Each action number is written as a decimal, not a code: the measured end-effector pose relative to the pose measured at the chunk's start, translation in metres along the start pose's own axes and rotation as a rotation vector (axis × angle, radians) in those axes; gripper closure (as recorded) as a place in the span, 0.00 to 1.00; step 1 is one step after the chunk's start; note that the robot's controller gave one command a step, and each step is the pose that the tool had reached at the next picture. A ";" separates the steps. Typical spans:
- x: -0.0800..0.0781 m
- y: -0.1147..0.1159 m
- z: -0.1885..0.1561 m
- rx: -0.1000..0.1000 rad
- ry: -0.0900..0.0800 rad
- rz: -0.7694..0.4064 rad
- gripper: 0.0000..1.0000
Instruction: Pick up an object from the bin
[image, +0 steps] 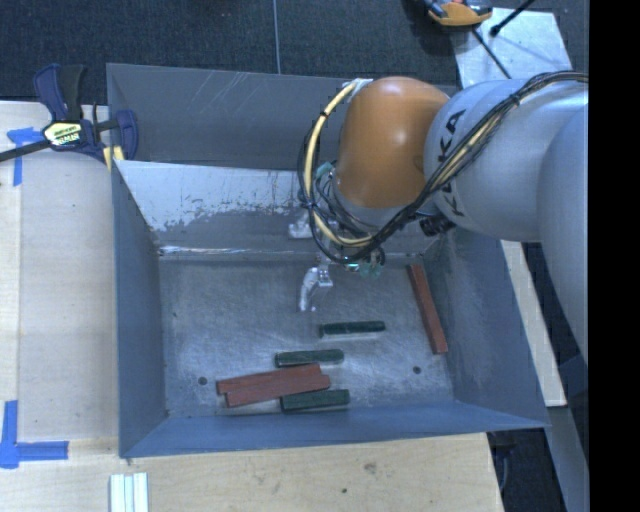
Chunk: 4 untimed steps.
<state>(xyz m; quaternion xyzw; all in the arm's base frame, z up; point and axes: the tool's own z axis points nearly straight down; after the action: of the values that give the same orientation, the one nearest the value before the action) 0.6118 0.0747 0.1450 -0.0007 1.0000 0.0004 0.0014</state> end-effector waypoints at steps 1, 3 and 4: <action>0.001 -0.001 0.000 0.000 0.000 0.000 0.00; 0.073 -0.052 0.052 0.001 -0.005 -0.216 0.00; 0.089 -0.097 0.066 -0.003 -0.029 0.051 1.00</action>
Offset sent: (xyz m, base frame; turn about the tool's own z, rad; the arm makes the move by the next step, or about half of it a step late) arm -0.0065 -0.0175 0.0034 -0.1365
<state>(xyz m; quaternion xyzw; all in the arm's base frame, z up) 0.5227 -0.0229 0.0783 0.0248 0.9996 0.0018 0.0157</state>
